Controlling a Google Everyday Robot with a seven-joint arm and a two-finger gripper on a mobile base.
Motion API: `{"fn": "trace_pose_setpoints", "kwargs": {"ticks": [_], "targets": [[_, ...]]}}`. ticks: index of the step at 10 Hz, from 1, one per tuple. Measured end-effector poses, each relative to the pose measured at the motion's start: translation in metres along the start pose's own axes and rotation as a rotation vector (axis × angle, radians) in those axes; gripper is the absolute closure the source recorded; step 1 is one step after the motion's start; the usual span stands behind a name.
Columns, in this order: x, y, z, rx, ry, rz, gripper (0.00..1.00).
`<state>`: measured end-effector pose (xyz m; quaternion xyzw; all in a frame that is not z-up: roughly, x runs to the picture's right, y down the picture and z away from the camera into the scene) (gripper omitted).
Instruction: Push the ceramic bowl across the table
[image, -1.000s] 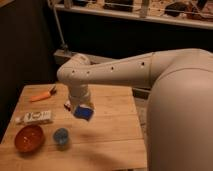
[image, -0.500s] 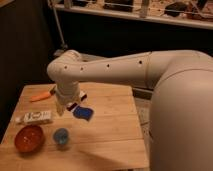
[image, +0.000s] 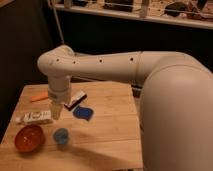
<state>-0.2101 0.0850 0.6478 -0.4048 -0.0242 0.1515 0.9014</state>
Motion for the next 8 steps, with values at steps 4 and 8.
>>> {"fn": "trace_pose_setpoints", "kwargs": {"ticks": [4, 8], "targets": [[-0.0102, 0.013, -0.0057, -0.059, 0.069, -0.269, 0.35], [-0.0138, 0.015, -0.0026, -0.044, 0.051, -0.273, 0.35]]}}
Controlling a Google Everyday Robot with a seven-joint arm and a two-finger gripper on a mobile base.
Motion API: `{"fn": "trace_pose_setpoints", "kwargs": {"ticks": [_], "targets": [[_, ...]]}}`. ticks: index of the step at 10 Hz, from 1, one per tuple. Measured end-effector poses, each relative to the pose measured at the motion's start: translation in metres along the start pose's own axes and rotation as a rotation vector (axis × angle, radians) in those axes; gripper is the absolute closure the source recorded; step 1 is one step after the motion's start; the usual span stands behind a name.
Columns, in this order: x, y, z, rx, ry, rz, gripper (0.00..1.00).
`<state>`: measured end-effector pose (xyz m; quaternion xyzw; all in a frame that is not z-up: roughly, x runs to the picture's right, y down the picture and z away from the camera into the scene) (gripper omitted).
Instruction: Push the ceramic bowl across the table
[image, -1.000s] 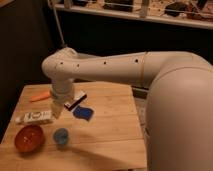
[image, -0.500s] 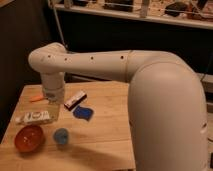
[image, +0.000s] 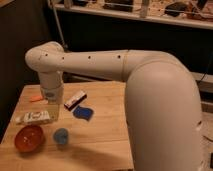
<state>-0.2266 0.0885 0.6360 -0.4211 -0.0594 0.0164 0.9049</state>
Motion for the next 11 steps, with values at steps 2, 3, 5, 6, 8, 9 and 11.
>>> {"fn": "trace_pose_setpoints", "kwargs": {"ticks": [2, 3, 5, 6, 8, 9, 11], "targets": [[-0.013, 0.002, 0.01, 0.015, -0.031, -0.015, 0.35], [-0.023, 0.006, 0.017, 0.014, -0.041, -0.041, 0.35], [-0.03, 0.01, 0.025, 0.002, -0.039, -0.077, 0.35], [-0.03, 0.012, 0.033, -0.013, -0.032, -0.089, 0.35], [-0.022, 0.01, 0.043, -0.026, 0.0, -0.086, 0.35], [-0.019, 0.006, 0.048, -0.022, 0.017, -0.086, 0.35], [-0.019, -0.006, 0.052, 0.008, 0.027, -0.087, 0.35]]}}
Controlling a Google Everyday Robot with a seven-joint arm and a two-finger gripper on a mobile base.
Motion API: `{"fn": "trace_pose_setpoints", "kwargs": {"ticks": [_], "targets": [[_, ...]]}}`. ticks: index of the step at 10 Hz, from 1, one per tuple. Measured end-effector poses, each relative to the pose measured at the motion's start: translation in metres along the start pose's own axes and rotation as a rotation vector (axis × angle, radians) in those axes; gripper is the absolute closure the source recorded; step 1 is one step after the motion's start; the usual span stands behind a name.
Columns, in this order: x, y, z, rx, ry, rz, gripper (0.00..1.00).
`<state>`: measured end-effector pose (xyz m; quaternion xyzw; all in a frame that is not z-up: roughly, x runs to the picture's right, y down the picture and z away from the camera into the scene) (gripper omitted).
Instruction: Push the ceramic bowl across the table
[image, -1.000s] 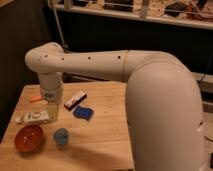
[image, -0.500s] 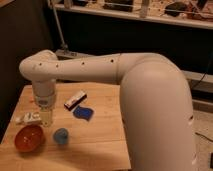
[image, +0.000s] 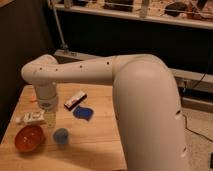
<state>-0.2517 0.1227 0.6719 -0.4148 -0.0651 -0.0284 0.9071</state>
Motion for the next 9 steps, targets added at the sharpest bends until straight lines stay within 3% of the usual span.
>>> {"fn": "trace_pose_setpoints", "kwargs": {"ticks": [1, 2, 4, 6, 9], "targets": [[-0.003, -0.006, 0.001, 0.018, -0.012, 0.003, 0.35], [-0.012, -0.013, 0.003, 0.044, -0.057, 0.014, 0.35], [-0.021, -0.017, 0.008, 0.057, -0.108, 0.024, 0.35], [-0.023, -0.014, 0.021, 0.04, -0.131, 0.012, 0.35], [-0.018, -0.008, 0.035, -0.006, -0.114, -0.021, 0.35]]}}
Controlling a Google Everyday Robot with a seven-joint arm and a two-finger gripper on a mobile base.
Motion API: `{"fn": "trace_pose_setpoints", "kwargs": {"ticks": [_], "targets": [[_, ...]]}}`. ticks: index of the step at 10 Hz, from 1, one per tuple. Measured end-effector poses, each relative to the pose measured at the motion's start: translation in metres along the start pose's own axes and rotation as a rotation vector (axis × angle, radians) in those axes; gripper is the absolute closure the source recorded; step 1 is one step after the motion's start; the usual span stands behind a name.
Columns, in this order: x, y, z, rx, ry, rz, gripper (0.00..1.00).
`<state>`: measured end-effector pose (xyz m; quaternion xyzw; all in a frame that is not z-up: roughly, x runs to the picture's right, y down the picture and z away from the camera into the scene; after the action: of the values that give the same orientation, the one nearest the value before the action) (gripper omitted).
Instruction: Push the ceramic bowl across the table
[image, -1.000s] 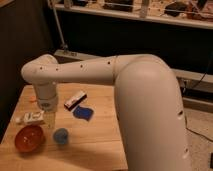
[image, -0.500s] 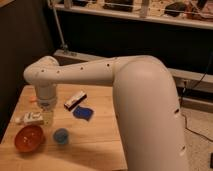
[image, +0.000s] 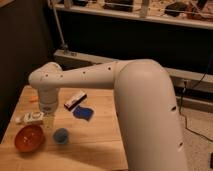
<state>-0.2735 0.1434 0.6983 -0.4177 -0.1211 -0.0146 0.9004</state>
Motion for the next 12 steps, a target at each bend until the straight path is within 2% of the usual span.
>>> {"fn": "trace_pose_setpoints", "kwargs": {"ticks": [1, 6, 8, 9, 10, 12], "targets": [[0.001, 0.0, 0.003, -0.012, 0.007, -0.005, 0.35], [0.001, 0.001, 0.004, -0.012, 0.011, -0.01, 0.35], [-0.014, 0.001, 0.008, 0.021, -0.03, -0.03, 0.35], [-0.032, 0.002, 0.014, 0.048, -0.075, -0.061, 0.35], [-0.041, 0.002, 0.016, 0.074, -0.104, -0.078, 0.35], [-0.049, 0.002, 0.019, 0.104, -0.131, -0.107, 0.35]]}}
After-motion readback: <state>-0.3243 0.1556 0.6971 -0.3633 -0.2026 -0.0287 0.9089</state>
